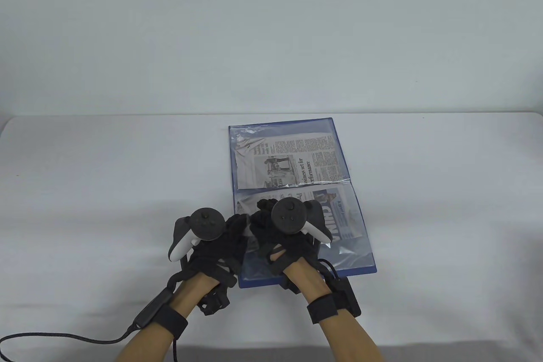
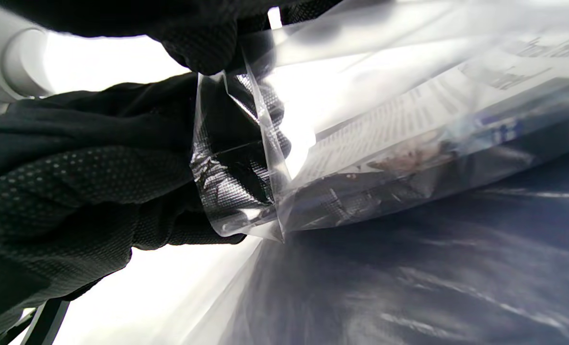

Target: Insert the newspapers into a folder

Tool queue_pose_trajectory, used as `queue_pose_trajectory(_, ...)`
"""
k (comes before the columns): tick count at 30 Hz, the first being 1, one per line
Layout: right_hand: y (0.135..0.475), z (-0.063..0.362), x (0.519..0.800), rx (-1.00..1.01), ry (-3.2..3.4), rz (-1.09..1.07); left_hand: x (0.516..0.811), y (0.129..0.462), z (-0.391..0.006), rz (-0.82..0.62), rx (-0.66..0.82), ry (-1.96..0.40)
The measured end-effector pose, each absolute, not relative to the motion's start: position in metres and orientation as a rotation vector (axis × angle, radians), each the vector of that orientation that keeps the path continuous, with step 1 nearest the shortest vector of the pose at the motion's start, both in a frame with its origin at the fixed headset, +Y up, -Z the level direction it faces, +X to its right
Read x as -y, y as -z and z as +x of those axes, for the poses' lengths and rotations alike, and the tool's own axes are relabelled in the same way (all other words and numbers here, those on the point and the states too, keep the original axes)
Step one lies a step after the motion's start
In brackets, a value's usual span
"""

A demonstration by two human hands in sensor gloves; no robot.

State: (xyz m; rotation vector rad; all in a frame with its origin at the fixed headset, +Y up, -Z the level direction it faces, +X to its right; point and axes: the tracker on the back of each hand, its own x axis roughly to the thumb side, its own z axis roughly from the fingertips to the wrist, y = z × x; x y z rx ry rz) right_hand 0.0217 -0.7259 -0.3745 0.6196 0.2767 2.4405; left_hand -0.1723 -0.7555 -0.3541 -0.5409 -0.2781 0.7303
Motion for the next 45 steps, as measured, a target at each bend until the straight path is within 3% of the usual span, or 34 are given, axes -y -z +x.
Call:
queue_pose_trajectory(5,0.374,0.025,0.722,-0.242,-2.431,0.601,0.752,0.353,-0.172,-0.683,0.266,-0.465)
queue_pose_trajectory(8,0.375,0.026,0.722,-0.239,-2.423,0.59,0.752,0.349,-0.163,-0.614,0.258,-0.366)
queue_pose_trajectory(11,0.376,0.027,0.72,-0.265,-2.411,0.6,0.746,0.348,-0.156,-0.414,0.143,-0.295)
queue_pose_trajectory(14,0.376,0.033,0.714,-0.229,-2.434,0.598,0.738,0.351,-0.158,-0.324,0.089,-0.281)
queue_pose_trajectory(26,0.366,0.071,0.658,0.126,-2.173,0.662,0.704,0.401,-0.198,-0.286,-0.151,-0.984)
queue_pose_trajectory(32,0.357,0.073,0.641,0.161,-1.979,0.649,0.684,0.441,-0.202,-0.277,-0.257,-1.12)
queue_pose_trajectory(36,0.36,0.071,0.646,0.124,-1.965,0.646,0.698,0.463,-0.2,-0.343,-0.242,-1.312)
queue_pose_trajectory(38,0.363,0.075,0.649,0.109,-1.942,0.627,0.708,0.471,-0.202,-0.307,-0.222,-1.411)
queue_pose_trajectory(45,0.372,0.095,0.653,0.114,-1.886,0.533,0.748,0.477,-0.213,-0.449,-0.148,-1.565)
